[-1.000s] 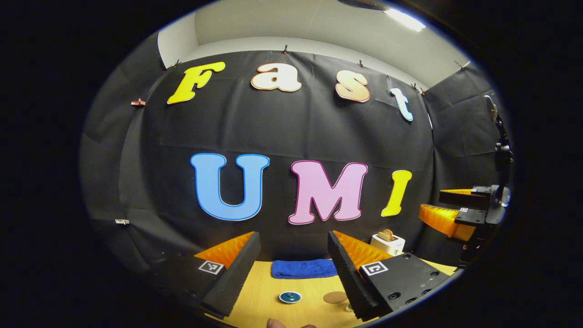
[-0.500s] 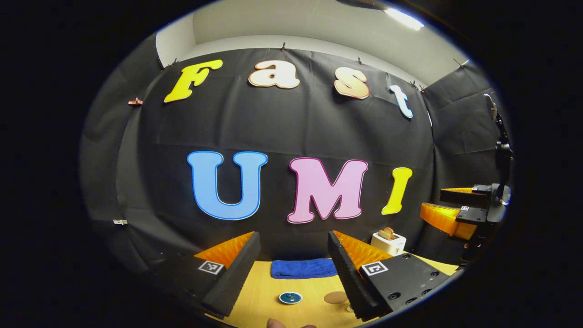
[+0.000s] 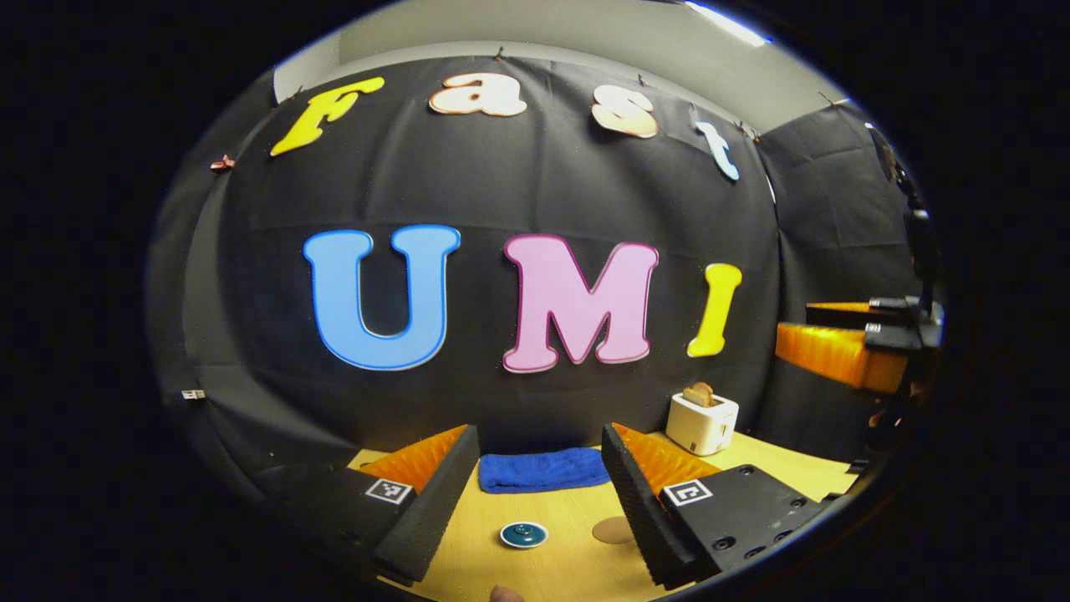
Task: Open the teacup lid with one hand, grasp the water bottle and pour water into the teacup with the other hand; after pouring, place the water bottle on the coaster and then close the teacup lid.
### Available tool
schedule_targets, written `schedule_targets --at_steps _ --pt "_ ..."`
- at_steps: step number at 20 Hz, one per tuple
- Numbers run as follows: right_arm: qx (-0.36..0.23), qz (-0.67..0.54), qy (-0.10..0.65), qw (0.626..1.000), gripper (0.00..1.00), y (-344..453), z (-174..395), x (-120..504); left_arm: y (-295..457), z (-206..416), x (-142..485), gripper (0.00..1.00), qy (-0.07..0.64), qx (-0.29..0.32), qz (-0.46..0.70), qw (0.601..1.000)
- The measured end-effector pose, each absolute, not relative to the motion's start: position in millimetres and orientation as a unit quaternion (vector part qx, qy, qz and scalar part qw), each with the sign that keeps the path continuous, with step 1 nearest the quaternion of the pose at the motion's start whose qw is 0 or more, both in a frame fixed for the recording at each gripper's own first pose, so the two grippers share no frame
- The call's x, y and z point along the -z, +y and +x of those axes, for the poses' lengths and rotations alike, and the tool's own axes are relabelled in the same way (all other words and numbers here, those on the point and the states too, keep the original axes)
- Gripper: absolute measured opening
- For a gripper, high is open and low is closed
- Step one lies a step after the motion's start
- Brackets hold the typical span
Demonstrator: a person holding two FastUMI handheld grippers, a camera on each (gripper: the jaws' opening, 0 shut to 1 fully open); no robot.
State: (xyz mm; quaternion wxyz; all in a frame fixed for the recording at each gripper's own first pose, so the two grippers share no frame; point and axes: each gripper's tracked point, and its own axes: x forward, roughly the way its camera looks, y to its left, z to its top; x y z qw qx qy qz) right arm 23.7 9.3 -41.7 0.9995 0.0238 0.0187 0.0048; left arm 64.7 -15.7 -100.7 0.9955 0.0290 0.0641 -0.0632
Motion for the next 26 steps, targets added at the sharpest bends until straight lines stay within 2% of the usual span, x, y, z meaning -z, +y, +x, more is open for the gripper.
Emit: schedule_targets --at_steps 6,12,16,18,19,20,26 --pt "-0.001 0.031 0.062 0.998 0.98 12 17 91 -4 103 227 0.89 0.116 0.056 0.036 0.991" --pt "-0.002 0.046 0.099 0.994 0.96 19 7 151 -3 149 331 0.82 0.137 0.054 0.050 0.988" --pt "0.007 0.046 0.109 0.993 0.98 15 2 198 -3 164 385 0.70 0.149 0.038 0.057 0.986" --pt "0.007 0.040 0.122 0.992 0.98 17 -4 218 1 168 403 0.58 0.157 0.026 0.054 0.986" --pt "0.006 0.038 0.127 0.991 0.98 18 -6 224 6 170 406 0.43 0.157 0.018 0.054 0.986" --pt "0.005 0.037 0.129 0.991 0.98 19 -8 229 8 172 408 0.51 0.157 0.015 0.053 0.986" --pt "-0.004 0.038 0.143 0.989 0.98 33 -12 254 4 174 418 0.48 0.173 0.020 0.068 0.982"
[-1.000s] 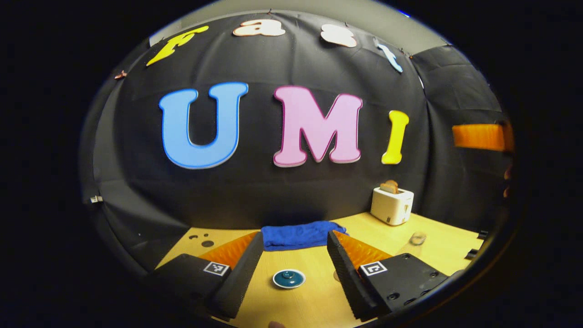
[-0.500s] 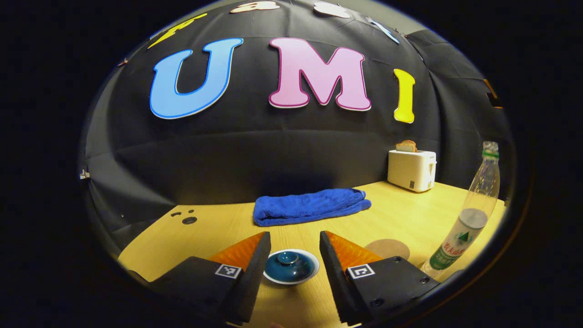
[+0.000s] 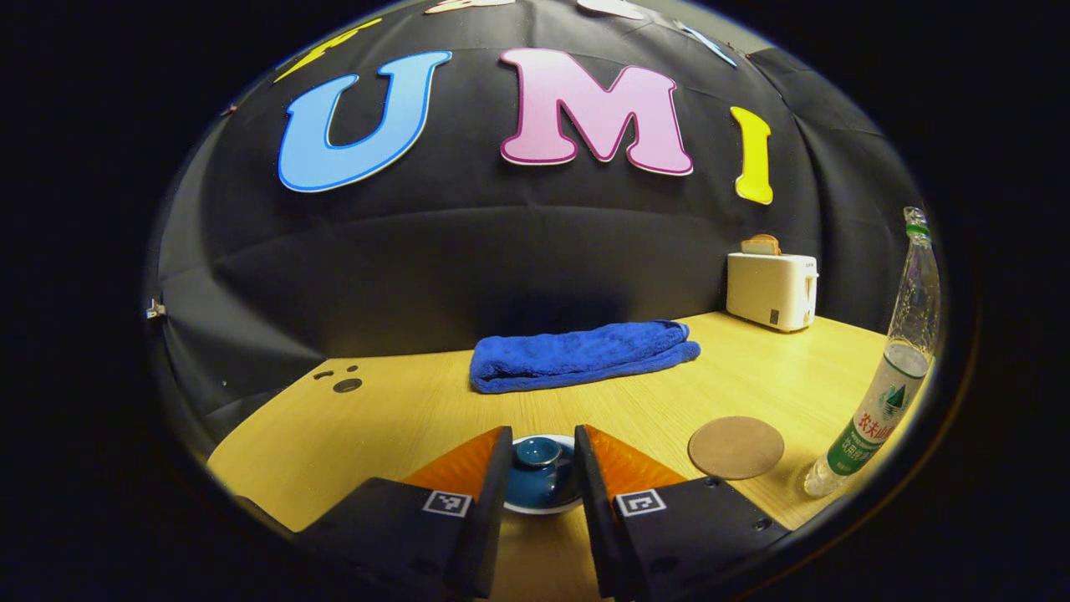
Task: Open the teacup lid with one hand, grasp the water bottle and pour water into the teacup with the other hand; after pouring, place the water bottle on the coaster and then close the teacup lid.
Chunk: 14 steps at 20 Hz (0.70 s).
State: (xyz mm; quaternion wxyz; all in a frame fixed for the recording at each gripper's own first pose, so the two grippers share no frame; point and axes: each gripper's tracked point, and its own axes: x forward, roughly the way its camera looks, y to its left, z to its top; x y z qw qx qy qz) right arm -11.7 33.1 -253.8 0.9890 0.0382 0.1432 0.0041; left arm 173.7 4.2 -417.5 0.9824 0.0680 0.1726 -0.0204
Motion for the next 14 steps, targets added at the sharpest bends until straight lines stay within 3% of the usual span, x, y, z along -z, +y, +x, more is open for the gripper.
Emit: schedule_targets --at_steps 1,3,4,9,10,11,14 --pt "-0.006 0.041 0.146 0.988 0.98 35 -12 259 6 174 421 0.46 0.176 0.015 0.077 0.981" --pt "-0.009 0.049 0.148 0.988 0.98 40 -12 268 5 176 419 0.30 0.171 0.009 0.080 0.982" --pt "-0.011 0.052 0.147 0.988 0.98 44 -12 272 5 176 417 0.33 0.168 0.008 0.076 0.983" --pt "-0.025 0.057 0.160 0.985 0.98 63 -8 313 3 168 360 0.27 0.110 0.020 0.068 0.991" --pt "-0.023 0.058 0.163 0.985 0.99 65 -8 322 2 164 347 0.30 0.102 0.025 0.068 0.992" --pt "-0.020 0.057 0.165 0.984 0.98 66 -7 330 2 159 338 0.27 0.099 0.030 0.063 0.993" --pt "-0.013 0.050 0.177 0.983 0.98 70 -4 359 3 142 320 0.30 0.106 0.036 0.037 0.993"
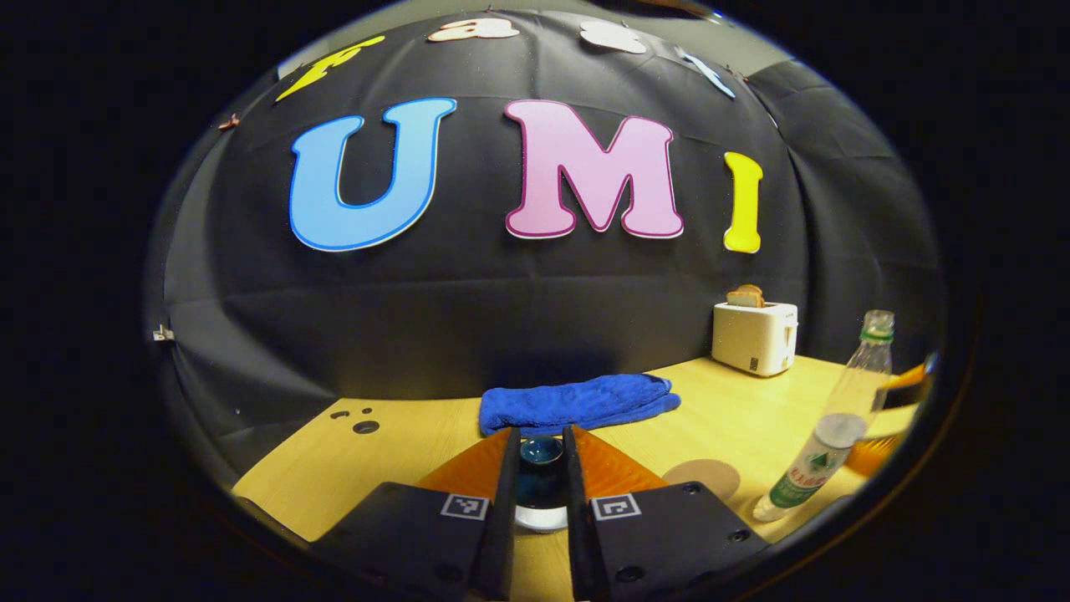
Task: Open the teacup lid with one hand, grasp the water bottle and pour water into the teacup with the other hand; after pouring, place the water bottle on the coaster and then close the teacup lid.
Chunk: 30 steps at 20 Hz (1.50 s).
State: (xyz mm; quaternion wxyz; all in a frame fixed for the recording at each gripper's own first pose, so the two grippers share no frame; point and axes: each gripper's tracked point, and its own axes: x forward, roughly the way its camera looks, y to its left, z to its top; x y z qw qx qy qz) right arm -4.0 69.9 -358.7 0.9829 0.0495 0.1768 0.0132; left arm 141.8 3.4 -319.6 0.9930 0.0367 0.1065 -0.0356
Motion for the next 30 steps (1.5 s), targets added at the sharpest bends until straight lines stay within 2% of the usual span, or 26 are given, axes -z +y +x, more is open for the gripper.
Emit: schedule_targets --at_steps 4,5,6,7,8,10,11,12,14,15,20,21,24,26,27,28,29,30 --pt "0.000 0.084 0.201 0.976 0.98 75 -3 390 16 125 308 0.30 0.115 0.025 0.029 0.993" --pt "0.003 0.083 0.204 0.975 0.98 73 2 395 18 123 310 0.34 0.120 0.021 0.027 0.992" --pt "0.004 0.080 0.207 0.975 0.98 74 6 400 20 122 310 0.30 0.124 0.018 0.022 0.992" --pt "0.002 0.077 0.211 0.974 0.96 76 7 405 23 121 310 0.34 0.126 0.015 0.016 0.992" --pt "-0.002 0.074 0.214 0.974 0.98 79 9 409 25 121 310 0.30 0.126 0.012 0.011 0.992" --pt "-0.009 0.078 0.213 0.974 1.00 84 12 411 32 120 311 0.30 0.129 0.006 0.008 0.992" --pt "-0.008 0.082 0.214 0.973 0.83 85 15 413 36 120 312 0.30 0.129 0.002 0.009 0.992" --pt "-0.014 0.086 0.220 0.972 0.79 87 18 412 39 119 312 0.34 0.129 -0.002 0.008 0.992" --pt "-0.003 0.067 0.214 0.975 0.76 81 27 398 46 115 313 0.27 0.131 -0.009 0.009 0.991" --pt "-0.001 0.050 0.201 0.978 0.76 79 36 386 51 112 313 0.30 0.132 -0.012 0.010 0.991" --pt "0.002 -0.134 0.190 0.973 0.76 69 86 353 75 98 311 0.30 0.134 -0.035 0.013 0.990" --pt "-0.003 -0.172 0.186 0.967 0.75 71 95 350 80 94 311 0.34 0.135 -0.040 0.012 0.990" --pt "-0.020 -0.283 0.185 0.941 0.74 84 116 353 93 86 308 0.27 0.132 -0.050 0.009 0.990" --pt "-0.031 -0.343 0.183 0.921 0.75 93 126 357 102 81 309 0.27 0.132 -0.055 0.012 0.990" --pt "-0.034 -0.368 0.181 0.911 0.75 94 131 359 106 78 308 0.30 0.133 -0.059 0.014 0.989" --pt "-0.037 -0.390 0.181 0.902 0.75 96 135 361 110 75 310 0.27 0.134 -0.062 0.013 0.989" --pt "-0.041 -0.410 0.183 0.893 0.75 98 139 363 114 72 309 0.30 0.135 -0.067 0.009 0.989" --pt "-0.046 -0.429 0.185 0.883 0.75 101 140 365 116 68 310 0.27 0.137 -0.071 0.003 0.988"
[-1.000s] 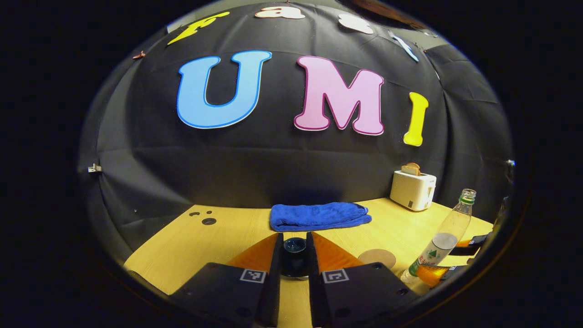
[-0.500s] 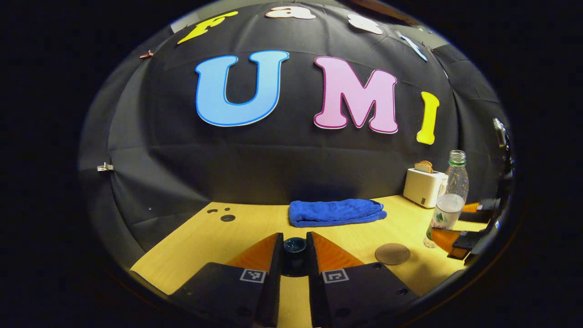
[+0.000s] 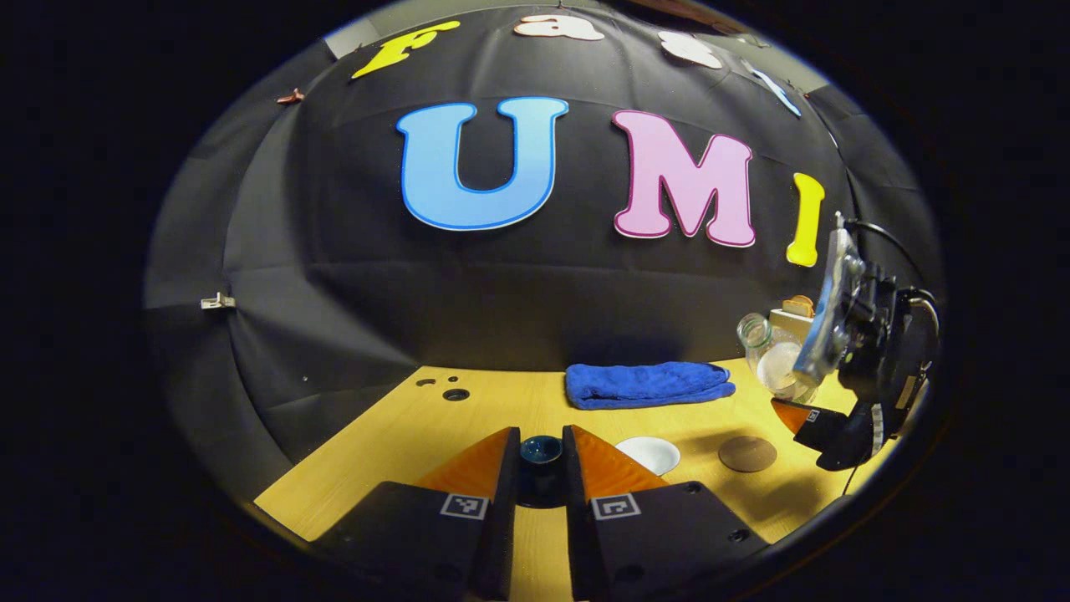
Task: Open the teacup lid with one hand, grasp the water bottle and pour water into the teacup with the other hand; after pouring, place the water bottle on the coaster and then close the teacup lid.
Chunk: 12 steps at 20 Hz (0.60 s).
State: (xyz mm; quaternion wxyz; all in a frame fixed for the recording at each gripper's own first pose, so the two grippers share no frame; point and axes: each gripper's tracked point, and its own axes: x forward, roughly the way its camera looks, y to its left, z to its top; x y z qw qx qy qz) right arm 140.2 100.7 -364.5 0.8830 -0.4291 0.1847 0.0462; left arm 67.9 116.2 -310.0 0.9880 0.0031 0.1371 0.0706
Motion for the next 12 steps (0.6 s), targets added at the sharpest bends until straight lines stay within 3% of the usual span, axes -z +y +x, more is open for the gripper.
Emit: schedule_targets --at_steps 2,4,12 --pt "-0.054 -0.462 0.183 0.866 0.78 106 146 368 119 62 317 0.27 0.144 -0.076 -0.011 0.987" --pt "-0.060 -0.489 0.178 0.852 0.74 106 152 368 122 58 323 0.28 0.151 -0.080 -0.018 0.985" --pt "-0.080 -0.591 0.153 0.788 0.77 115 175 368 138 51 329 0.30 0.153 -0.094 -0.013 0.984"
